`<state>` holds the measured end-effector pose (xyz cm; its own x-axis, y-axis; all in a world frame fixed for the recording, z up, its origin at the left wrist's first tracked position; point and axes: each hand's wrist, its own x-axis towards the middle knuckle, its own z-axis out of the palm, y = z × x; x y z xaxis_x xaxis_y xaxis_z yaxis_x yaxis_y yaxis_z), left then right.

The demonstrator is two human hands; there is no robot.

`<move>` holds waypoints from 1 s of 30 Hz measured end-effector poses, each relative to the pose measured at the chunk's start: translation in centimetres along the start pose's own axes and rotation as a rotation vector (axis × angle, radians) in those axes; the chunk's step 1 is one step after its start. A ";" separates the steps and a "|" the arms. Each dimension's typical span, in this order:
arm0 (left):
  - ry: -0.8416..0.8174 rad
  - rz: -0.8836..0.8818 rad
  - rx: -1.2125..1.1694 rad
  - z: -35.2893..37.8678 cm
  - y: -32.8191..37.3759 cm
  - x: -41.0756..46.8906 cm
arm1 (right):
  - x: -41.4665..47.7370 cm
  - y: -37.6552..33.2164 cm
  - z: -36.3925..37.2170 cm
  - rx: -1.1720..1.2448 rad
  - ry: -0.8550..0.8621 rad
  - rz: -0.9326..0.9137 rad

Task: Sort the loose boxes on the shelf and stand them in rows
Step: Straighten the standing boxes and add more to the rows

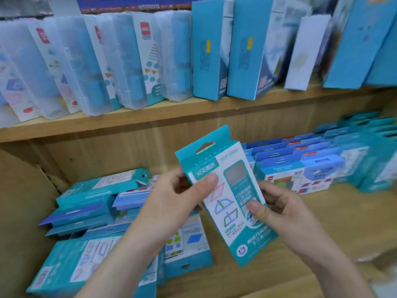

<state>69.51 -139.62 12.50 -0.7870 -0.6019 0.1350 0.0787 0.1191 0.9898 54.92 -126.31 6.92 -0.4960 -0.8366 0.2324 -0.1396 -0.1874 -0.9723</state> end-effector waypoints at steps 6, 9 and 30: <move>-0.033 0.160 0.197 8.7 -1.9 1.5 | -3.4 0.5 -7.3 -0.043 0.150 0.040; -0.013 0.216 0.362 13.8 -3.5 2.8 | -5.1 0.9 -11.5 -0.185 0.214 0.038; -0.226 0.156 0.817 38.6 -12.1 11.7 | -10.3 6.9 -32.0 -0.484 0.430 0.189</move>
<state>35.69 -117.62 0.28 -0.9136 -0.3702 0.1683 -0.2007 0.7705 0.6050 31.64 -102.57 -1.43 -0.8327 -0.5342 0.1456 -0.3357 0.2781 -0.9000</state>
